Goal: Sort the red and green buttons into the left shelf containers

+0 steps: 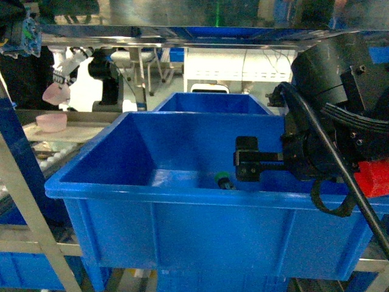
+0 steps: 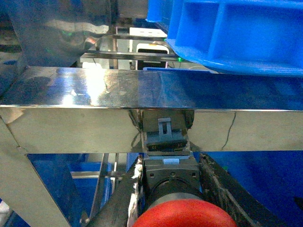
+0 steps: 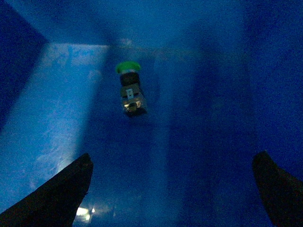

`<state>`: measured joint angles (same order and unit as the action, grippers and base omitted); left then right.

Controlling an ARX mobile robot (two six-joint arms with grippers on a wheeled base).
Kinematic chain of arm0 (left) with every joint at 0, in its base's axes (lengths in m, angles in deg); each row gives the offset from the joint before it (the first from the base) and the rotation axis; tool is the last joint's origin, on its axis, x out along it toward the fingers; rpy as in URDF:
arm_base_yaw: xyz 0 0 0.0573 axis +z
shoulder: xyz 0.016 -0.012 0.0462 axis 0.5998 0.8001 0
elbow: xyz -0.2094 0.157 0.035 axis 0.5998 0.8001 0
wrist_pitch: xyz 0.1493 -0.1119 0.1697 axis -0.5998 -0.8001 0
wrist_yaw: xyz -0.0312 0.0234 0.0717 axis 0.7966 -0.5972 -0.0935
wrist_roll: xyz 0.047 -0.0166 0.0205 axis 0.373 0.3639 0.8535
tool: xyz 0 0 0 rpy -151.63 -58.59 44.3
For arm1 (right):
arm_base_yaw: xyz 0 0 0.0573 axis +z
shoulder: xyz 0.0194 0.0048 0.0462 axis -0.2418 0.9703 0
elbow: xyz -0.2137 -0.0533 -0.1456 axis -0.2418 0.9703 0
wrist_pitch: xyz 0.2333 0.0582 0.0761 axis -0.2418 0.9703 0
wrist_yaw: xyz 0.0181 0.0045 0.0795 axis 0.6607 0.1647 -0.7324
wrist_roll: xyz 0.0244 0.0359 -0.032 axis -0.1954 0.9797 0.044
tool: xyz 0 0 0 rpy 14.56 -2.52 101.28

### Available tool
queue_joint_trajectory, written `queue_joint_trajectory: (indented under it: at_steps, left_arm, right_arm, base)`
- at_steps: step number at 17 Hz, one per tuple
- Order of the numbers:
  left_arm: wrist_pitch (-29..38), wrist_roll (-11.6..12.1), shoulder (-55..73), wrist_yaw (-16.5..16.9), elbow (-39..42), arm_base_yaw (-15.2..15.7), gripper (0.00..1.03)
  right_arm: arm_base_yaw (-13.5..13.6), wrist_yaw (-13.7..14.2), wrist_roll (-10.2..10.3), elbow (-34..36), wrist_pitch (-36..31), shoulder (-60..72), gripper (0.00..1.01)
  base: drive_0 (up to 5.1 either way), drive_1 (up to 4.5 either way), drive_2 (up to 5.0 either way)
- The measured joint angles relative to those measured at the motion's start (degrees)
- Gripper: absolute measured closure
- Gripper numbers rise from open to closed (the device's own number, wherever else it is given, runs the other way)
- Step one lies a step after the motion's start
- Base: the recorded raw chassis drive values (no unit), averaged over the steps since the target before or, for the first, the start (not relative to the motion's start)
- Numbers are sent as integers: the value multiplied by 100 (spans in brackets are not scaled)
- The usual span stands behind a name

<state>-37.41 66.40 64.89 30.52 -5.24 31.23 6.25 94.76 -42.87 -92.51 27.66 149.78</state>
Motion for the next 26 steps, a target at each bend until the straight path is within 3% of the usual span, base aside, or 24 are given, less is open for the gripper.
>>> queue_joint_trajectory:
  at_steps: [1,3,4,6,9,11,13,15,16,18,20,26]
  left_arm:
    - [0,0,0,0,0,0,73]
    - [0,0,0,-2,0,0,73]
    - [0,2,0,-2,0,0,73]
    - [2,2,0,0,0,0,73]
    - [0,0,0,-2,0,0,73]
    - [2,2,0,-2,0,0,73]
    - [0,0,-2,-2,0,0,73]
    - [0,0,-2,-2,0,0,73]
    - [2,0,-2,0,0,0,73]
    - [2,0,-2,0,0,0,73]
    - [0,0,-2,-2,0,0,73]
    - [2,0,-2,-2,0,0,73]
  right_arm:
    - [7,245,-269,273,-365,-199,4]
    - [-7,555,-575,901,-1047,-664,3]
    - [-28,616,-627,1143,-1222,-828,3]
    - [-238,769,-925,2142,-1814,-1338,3]
    - [-601,1040,-1075,3178,-2057,-2337,3]
    - [-966,1088,-1104,3834,-2076,-3438,3]
    - [-1362,1021,-949,4223,-1650,-4363,3]
    - [-1672,852,-756,4594,-1172,-5355,3]
    - [-1742,614,-638,4756,-809,-5810,3]
    - [-1711,249,-431,5248,-251,-6544,3]
    - [-1528,313,-417,5482,-236,-6881,3]
    - [-1537,310,-407,5469,-243,-6881,3]
  base:
    - [0,0,0]
    - [0,0,0]
    - [0,0,0]
    - [0,0,0]
    - [0,0,0]
    - [0,0,0]
    - [0,0,0]
    - [0,0,0]
    - [0,0,0]
    - [0,0,0]
    - [0,0,0]
    - [0,0,0]
